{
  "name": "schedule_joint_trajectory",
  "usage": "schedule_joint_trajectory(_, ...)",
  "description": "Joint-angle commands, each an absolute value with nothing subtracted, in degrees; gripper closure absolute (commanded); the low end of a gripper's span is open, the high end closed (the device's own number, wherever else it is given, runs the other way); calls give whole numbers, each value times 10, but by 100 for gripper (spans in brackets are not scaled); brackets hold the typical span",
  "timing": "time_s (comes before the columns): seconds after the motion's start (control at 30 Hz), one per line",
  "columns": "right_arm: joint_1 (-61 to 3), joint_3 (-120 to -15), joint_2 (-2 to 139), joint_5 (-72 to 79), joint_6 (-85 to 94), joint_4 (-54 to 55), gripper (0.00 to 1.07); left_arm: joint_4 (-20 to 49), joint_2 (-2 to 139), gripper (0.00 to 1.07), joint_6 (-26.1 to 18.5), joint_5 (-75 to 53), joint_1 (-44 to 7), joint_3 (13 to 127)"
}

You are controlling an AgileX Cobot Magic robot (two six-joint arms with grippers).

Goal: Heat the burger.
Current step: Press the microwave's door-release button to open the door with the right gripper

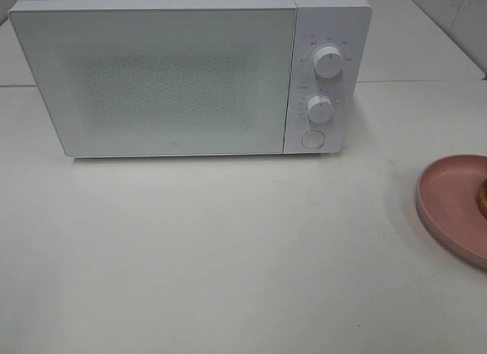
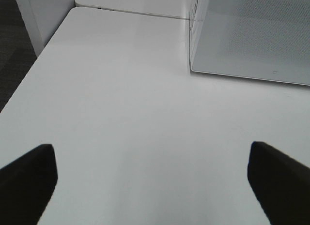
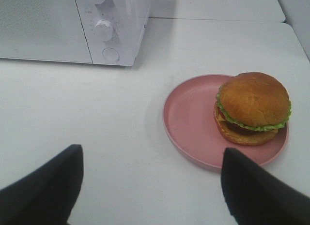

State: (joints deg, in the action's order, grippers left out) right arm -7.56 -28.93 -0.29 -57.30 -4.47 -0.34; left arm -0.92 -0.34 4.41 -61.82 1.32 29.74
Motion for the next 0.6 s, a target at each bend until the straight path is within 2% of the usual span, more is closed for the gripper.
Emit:
schedule_joint_trajectory(0.03, -75, -288, -17, -570, -39, -6, 31, -7, -16, 6, 45, -612, 13, 296)
schedule_joint_trajectory(0.6, -75, -301, -8, -552, -39, -6, 32, -7, -16, 6, 45, -612, 13, 296)
